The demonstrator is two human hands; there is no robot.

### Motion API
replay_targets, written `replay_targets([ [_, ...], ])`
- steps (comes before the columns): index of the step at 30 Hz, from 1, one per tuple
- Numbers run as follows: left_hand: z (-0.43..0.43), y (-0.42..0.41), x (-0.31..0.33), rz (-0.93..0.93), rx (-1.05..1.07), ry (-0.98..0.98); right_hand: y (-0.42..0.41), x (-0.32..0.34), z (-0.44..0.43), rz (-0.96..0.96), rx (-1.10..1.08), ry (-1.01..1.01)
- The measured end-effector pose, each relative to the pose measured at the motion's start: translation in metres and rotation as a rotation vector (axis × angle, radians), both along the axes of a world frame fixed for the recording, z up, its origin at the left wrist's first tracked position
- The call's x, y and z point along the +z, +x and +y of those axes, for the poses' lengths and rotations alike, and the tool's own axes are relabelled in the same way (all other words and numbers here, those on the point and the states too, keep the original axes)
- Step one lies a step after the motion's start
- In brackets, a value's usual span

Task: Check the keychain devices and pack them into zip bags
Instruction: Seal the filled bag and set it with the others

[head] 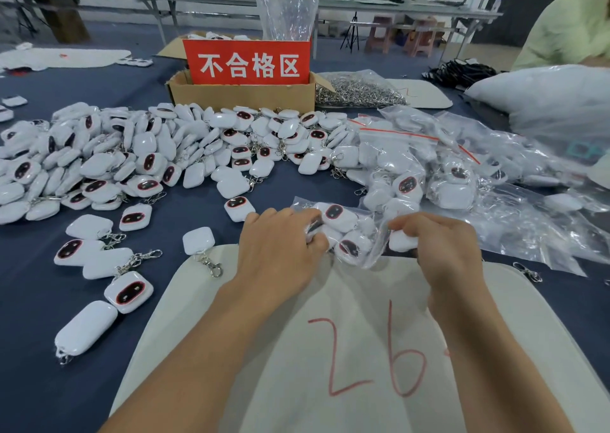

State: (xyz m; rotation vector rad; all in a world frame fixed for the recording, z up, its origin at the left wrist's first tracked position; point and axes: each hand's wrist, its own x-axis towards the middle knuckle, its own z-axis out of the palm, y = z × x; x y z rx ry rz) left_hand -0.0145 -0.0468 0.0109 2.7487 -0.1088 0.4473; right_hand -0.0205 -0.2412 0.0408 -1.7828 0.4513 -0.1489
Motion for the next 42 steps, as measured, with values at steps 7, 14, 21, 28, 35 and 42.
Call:
replay_targets([
  [7,-0.025,-0.020,0.009,-0.134,-0.195,-0.335,0.000,-0.006,0.007,0.017,0.183,-0.150],
  [14,-0.029,-0.018,0.006,0.095,-0.088,-0.390,-0.001,-0.009,0.009,-0.016,0.330,-0.097],
  [21,-0.027,-0.026,0.014,0.014,-0.187,-0.657,-0.002,-0.011,0.014,-0.175,0.214,-0.348],
  [28,-0.028,-0.032,0.018,-0.308,-0.253,-0.537,-0.009,-0.005,0.033,-0.274,0.470,-0.573],
  [35,-0.025,-0.028,0.015,-0.199,-0.391,-0.589,-0.011,-0.009,0.046,-0.318,0.380,-0.596],
  [42,-0.003,-0.011,0.017,-0.067,-0.157,-0.706,-0.006,-0.007,0.043,-0.234,0.141,-0.672],
])
